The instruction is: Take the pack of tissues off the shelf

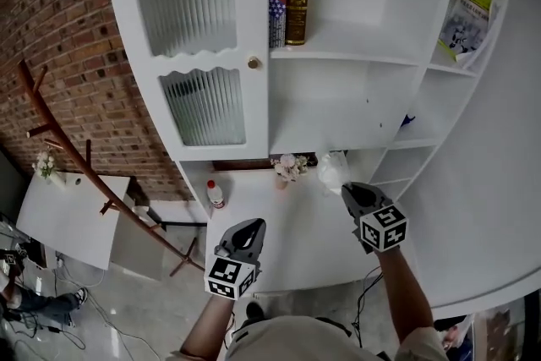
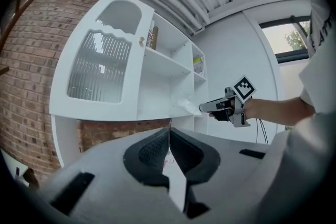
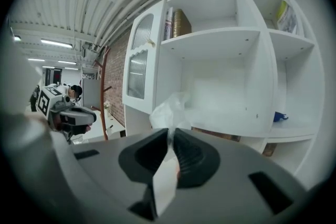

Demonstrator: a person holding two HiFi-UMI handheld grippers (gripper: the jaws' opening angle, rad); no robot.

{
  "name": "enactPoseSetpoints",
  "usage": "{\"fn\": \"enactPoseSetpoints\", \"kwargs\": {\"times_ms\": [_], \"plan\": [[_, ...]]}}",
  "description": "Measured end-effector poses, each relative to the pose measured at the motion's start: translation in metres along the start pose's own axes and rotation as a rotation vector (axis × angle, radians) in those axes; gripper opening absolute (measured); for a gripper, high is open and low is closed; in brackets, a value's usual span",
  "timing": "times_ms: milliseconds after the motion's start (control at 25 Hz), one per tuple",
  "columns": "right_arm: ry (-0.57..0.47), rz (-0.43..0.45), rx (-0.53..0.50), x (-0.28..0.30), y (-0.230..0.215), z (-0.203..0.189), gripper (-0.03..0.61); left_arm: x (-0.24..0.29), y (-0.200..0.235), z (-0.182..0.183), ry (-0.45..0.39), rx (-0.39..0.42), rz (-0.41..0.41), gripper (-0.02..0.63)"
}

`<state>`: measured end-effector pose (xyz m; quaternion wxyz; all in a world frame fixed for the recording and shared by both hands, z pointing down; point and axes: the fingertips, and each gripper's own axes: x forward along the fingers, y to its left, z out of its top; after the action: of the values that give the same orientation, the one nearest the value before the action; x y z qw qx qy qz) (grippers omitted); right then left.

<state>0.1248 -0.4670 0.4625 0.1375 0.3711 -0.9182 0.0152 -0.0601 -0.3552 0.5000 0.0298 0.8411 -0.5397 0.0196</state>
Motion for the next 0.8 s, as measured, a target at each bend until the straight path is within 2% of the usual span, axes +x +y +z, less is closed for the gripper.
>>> {"fn": "enactPoseSetpoints", "kwargs": {"times_ms": [240,800], "plan": [[-0.007,0.035,0.021,-0.029,0.001,-0.023,0.046,-0.014,-0.023,-0.007,0.01,-0.008,0.058,0.026],[-0.057,0.104,-0.027,-0.1,0.029,-0.052,0.046,-0.069,-0.088,-0.024,0.008,-0.012,0.18,0.026]]}}
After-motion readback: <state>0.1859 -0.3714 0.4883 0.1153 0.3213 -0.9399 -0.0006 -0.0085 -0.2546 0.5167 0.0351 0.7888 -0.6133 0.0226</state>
